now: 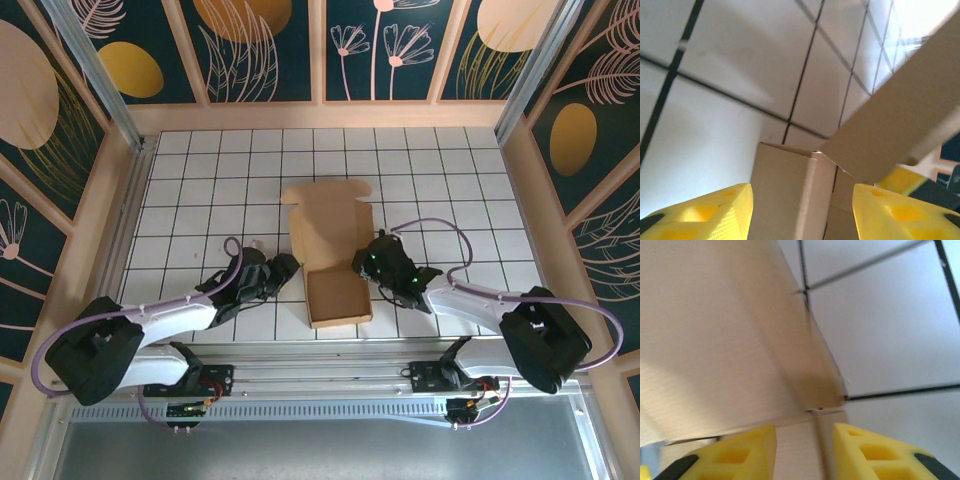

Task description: Fold the paper box

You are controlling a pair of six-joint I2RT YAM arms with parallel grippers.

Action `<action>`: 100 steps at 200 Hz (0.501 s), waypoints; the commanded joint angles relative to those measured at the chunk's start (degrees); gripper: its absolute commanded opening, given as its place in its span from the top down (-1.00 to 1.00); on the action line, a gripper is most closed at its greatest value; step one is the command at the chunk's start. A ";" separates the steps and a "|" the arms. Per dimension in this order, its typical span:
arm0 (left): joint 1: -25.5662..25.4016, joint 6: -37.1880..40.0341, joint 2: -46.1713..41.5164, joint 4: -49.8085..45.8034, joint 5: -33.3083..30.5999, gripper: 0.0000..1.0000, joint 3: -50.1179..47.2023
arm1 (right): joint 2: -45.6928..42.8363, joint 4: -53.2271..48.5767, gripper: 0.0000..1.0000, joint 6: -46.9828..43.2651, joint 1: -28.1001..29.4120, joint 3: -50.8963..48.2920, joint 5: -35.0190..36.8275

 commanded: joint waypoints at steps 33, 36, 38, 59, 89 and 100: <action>-0.12 20.98 -10.79 -9.31 -14.28 -0.32 6.82 | -11.82 -3.61 -0.38 -14.51 -2.57 2.45 -1.67; -0.17 23.26 -11.88 -10.00 -14.98 -0.34 7.05 | -12.50 -4.35 -0.41 -16.06 -3.58 2.62 -2.80; -0.11 24.80 -12.44 -10.47 -15.36 -0.35 7.27 | -12.93 -4.73 -0.44 -17.20 -4.35 2.73 -3.86; -0.05 38.72 -13.34 -20.87 -20.79 -0.29 14.36 | -13.71 -5.99 -0.63 -27.39 -16.52 4.42 -21.91; 4.15 45.34 -1.72 -33.04 -15.54 -0.15 28.46 | -3.46 -6.82 -0.37 -33.89 -26.55 12.37 -37.55; 6.11 46.60 1.19 -32.20 -7.69 -0.15 30.38 | 0.83 -7.17 -0.22 -34.86 -27.03 15.10 -39.60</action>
